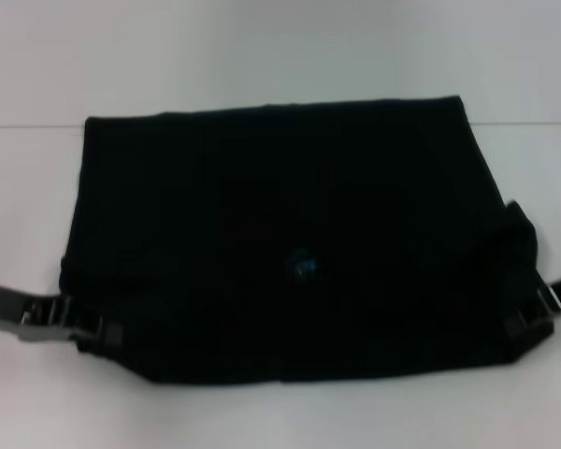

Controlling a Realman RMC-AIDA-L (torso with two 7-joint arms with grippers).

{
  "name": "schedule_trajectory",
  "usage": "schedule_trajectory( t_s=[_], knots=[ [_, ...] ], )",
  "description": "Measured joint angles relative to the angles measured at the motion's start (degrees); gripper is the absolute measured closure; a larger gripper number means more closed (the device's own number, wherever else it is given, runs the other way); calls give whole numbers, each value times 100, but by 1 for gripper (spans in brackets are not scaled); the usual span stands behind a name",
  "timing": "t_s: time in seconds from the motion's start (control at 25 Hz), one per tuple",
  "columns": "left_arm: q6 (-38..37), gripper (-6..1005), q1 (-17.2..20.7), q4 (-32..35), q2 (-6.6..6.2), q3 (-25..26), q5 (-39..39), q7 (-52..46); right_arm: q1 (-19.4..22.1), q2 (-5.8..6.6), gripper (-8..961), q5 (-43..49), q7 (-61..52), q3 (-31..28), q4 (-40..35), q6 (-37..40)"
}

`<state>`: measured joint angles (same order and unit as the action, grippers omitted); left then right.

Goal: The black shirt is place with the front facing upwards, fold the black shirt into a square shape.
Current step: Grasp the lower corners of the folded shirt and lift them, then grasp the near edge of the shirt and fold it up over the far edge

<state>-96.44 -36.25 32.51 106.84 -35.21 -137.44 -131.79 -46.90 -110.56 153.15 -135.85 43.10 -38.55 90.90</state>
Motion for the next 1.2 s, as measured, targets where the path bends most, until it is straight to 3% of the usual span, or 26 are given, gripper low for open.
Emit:
schedule_trajectory(
  t_s=[0.2,0.32,0.68,0.76,0.92,1.08,1.2],
  knots=[
    [-1122,935,28,12,-53,-3,-423,79,190,56,903,16,599,30,0,857],
    [-1425,935,29,14,-41,-28,-637,158,319,49,903,99,1087,41,33,1308],
    [-1666,935,-24,-20,14,-154,-837,377,515,-75,903,241,1618,-94,92,1496],
    [-1619,937,-61,-15,-2,37,-766,392,516,-67,903,36,1627,-292,93,1463],
    [-1358,938,-158,24,-101,957,-621,277,515,42,903,-589,1492,-843,93,1383],
    [-689,939,-190,14,-177,1905,-551,-5,527,157,903,-1132,1188,-1643,182,889],
    [-47,940,-173,-92,-141,2282,-329,-34,556,288,902,-1696,959,-2229,686,116]
  ],
)
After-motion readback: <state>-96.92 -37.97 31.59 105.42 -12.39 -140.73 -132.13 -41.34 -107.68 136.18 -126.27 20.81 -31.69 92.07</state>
